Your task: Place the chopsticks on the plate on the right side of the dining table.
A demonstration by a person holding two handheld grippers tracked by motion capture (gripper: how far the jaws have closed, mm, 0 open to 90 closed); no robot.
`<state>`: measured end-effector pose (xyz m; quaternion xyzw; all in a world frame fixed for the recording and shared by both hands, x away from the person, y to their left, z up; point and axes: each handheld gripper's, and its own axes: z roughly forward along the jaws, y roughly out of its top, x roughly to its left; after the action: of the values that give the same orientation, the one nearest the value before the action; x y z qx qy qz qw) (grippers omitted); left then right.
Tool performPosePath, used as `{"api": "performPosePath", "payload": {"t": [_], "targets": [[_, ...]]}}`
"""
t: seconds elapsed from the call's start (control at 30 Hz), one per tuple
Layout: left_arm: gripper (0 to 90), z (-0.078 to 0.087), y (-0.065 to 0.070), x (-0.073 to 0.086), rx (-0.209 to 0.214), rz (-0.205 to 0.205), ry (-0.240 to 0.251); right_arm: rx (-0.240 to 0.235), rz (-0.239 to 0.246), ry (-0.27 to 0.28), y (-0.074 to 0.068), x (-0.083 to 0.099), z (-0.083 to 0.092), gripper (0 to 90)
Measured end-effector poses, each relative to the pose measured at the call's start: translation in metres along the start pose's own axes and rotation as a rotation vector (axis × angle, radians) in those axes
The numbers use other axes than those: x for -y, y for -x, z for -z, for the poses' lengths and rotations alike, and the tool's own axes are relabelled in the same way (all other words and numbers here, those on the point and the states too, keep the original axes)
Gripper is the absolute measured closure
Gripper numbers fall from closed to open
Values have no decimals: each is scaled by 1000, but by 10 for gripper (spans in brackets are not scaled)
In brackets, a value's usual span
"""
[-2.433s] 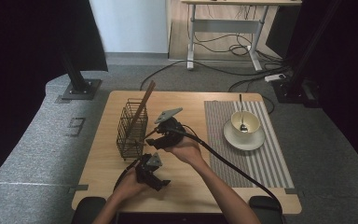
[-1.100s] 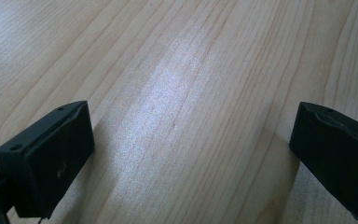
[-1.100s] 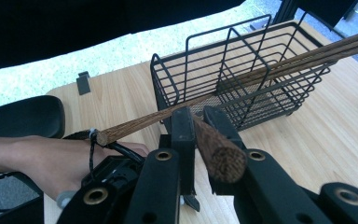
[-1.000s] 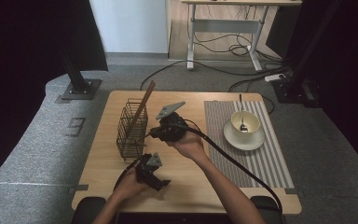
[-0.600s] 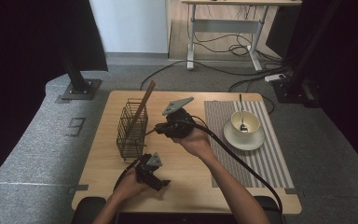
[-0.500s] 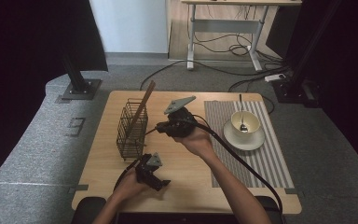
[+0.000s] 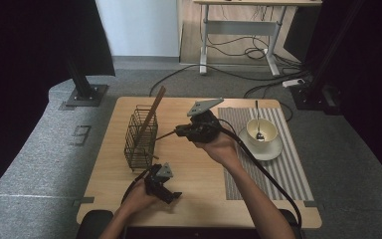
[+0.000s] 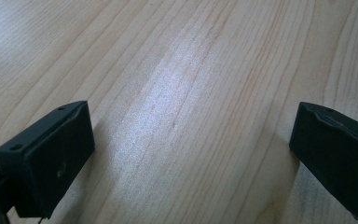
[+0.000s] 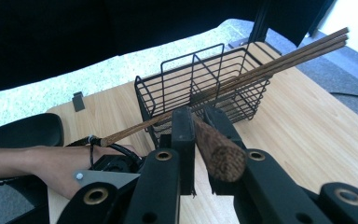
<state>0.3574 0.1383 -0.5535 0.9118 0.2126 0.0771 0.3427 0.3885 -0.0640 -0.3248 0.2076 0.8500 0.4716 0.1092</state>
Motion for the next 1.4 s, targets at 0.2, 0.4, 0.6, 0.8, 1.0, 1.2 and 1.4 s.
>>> {"api": "performPosePath", "payload": {"t": [0.2,0.4,0.6,0.8,1.0,1.2,1.4], "targets": [[0,0,0,0,1,-2,0,22,-3,11,3,1,14,822],[0,0,0,0,2,-2,0,45,-6,17,5,4,28,822],[0,0,0,0,0,3,1,61,-20,14,9,13,37,822],[0,0,0,0,-1,3,0,73,-45,10,15,29,46,822],[11,1,0,0,-6,9,5,84,-48,3,16,41,53,822],[32,1,0,0,-14,17,8,92,-53,-7,15,55,59,822],[40,3,-1,-1,-21,32,3,95,-69,-11,15,73,62,822]]}}
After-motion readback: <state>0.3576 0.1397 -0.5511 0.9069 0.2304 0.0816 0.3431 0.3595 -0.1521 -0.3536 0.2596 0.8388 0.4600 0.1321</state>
